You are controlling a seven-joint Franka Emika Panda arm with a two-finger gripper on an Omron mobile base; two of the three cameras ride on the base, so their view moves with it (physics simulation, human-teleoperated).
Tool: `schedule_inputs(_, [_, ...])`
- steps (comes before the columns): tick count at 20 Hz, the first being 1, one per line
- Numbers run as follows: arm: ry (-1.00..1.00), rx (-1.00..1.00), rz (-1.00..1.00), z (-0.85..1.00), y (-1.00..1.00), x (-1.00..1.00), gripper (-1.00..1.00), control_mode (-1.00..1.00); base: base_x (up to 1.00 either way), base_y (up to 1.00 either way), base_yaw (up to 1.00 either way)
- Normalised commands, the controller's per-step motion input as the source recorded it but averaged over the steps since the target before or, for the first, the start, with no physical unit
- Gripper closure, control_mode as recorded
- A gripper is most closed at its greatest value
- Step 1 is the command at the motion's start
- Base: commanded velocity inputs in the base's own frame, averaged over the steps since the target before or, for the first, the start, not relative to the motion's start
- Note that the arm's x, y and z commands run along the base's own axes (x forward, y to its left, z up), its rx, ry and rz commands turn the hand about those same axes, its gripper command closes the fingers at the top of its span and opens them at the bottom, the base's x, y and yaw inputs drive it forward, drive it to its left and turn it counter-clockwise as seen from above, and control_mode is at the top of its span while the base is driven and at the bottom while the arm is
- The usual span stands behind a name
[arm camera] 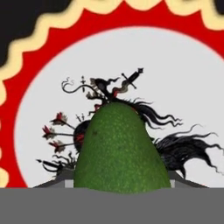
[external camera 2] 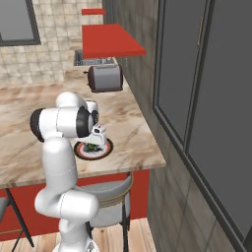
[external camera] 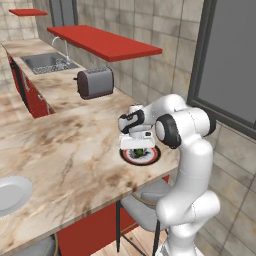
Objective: Transport the steak and avocado to the fridge. Place the steak on the rack containing meat and place the avocado on the rack containing the vegetable, ensuring meats and vegetables are on different racks.
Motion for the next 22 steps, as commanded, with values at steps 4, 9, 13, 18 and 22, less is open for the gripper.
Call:
schedule_inputs(4, [0.0,0.0,0.0,-0.25,0.0,0.01,1.0,-1.0,0.0,0.0,0.0])
schedule_inputs(9, [-0.11,0.0,0.0,0.03,0.0,-0.18,1.0,-1.0,0.0,0.0,0.0])
schedule_inputs(13, [-0.2,0.03,0.0,0.51,0.0,-0.84,1.0,-1.0,0.0,0.0,0.0])
schedule_inputs(18, [-0.2,0.01,0.04,0.49,0.0,-0.99,1.0,-1.0,0.0,0.0,0.0])
schedule_inputs(22, [-0.03,0.01,0.1,0.88,0.0,-1.0,1.0,-1.0,0.0,0.0,0.0])
